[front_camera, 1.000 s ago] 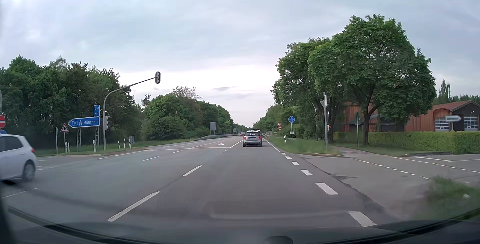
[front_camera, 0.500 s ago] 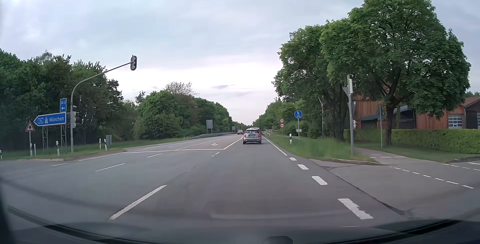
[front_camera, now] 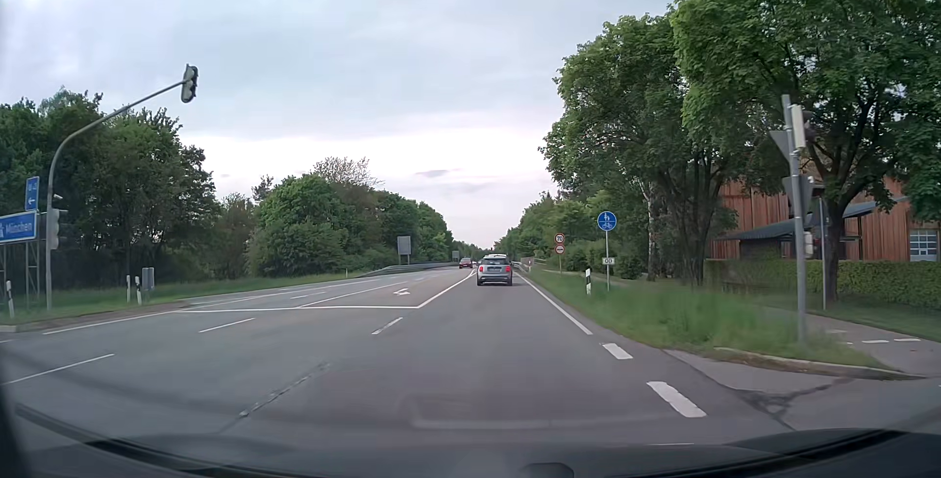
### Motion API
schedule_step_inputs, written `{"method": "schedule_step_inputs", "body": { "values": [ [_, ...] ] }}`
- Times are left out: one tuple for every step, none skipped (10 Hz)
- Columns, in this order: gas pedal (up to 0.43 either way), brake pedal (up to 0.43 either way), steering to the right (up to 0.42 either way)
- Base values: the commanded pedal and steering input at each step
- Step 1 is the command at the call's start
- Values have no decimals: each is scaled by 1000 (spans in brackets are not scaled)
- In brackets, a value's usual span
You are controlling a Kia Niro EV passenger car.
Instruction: Follow the waypoints while adhering to traffic rules and regulations
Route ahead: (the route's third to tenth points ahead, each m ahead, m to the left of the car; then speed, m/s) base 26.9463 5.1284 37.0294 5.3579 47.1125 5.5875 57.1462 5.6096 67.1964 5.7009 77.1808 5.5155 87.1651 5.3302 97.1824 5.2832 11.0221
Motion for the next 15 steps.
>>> {"method": "schedule_step_inputs", "body": {
  "values": [
    [268, 0, 2],
    [287, 0, 2],
    [299, 0, 2],
    [299, 0, 2],
    [299, 0, 2],
    [299, 0, 2],
    [299, 0, 2],
    [287, 0, 2],
    [287, 0, 2],
    [287, 0, 2],
    [280, 0, 2],
    [280, 0, 2],
    [268, 0, 2],
    [248, 0, 2],
    [220, 0, 2]
  ]
}}
